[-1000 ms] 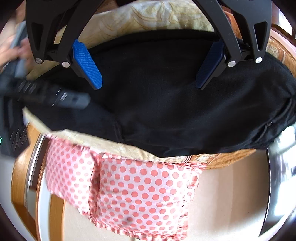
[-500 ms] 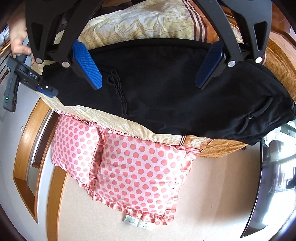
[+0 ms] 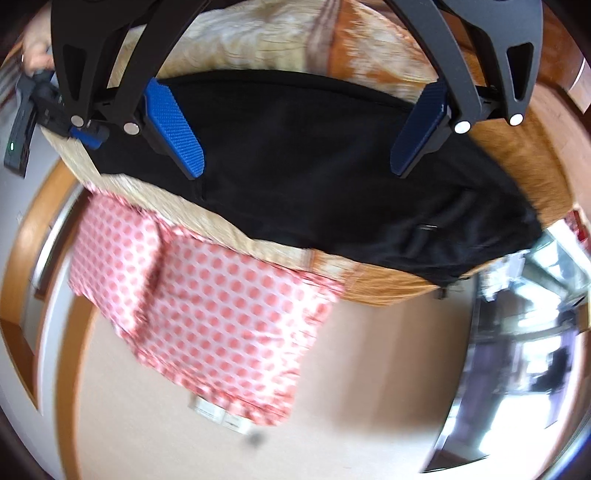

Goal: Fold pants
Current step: 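Grasp the trouser waistband end with the left gripper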

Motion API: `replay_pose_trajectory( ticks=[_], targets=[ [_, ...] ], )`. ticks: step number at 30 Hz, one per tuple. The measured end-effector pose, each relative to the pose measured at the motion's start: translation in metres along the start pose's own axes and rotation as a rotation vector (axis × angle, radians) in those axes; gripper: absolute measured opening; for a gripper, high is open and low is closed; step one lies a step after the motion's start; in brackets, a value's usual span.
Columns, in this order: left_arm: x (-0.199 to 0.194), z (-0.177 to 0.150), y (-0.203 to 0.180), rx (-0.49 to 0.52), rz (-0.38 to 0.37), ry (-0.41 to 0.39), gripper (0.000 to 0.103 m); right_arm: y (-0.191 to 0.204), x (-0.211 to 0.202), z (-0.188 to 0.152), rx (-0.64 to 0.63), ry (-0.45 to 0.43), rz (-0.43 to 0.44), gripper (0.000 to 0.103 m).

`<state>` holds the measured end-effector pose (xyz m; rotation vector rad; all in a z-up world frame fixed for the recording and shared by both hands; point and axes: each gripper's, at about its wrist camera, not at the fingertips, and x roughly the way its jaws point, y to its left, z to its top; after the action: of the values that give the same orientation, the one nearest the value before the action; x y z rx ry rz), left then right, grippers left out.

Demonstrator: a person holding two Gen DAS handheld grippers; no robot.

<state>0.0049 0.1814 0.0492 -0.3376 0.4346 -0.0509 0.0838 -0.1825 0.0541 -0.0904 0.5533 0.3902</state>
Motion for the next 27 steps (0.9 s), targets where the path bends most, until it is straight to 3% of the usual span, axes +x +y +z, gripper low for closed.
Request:
replay_pose_trajectory(
  ticks=[3,10,15,19,27],
  targets=[
    [-0.005,0.005,0.030,-0.098,0.037,0.002,0.101,0.043,0.032,0.013,-0.062,0.051,0.111,0.038],
    [-0.010,0.012,0.096,-0.303,0.100,0.058,0.101,0.080,0.052,0.011,-0.171,0.109,0.107,0.038],
    [-0.006,0.022,0.137,-0.459,0.035,0.083,0.101,0.065,0.054,0.009,-0.085,0.118,0.170,0.041],
    [0.003,0.031,0.162,-0.575,-0.032,0.092,0.101,0.063,0.055,0.009,-0.077,0.108,0.160,0.047],
    [0.019,0.033,0.193,-0.685,-0.036,0.118,0.101,0.063,0.055,0.009,-0.067,0.103,0.167,0.047]
  ],
)
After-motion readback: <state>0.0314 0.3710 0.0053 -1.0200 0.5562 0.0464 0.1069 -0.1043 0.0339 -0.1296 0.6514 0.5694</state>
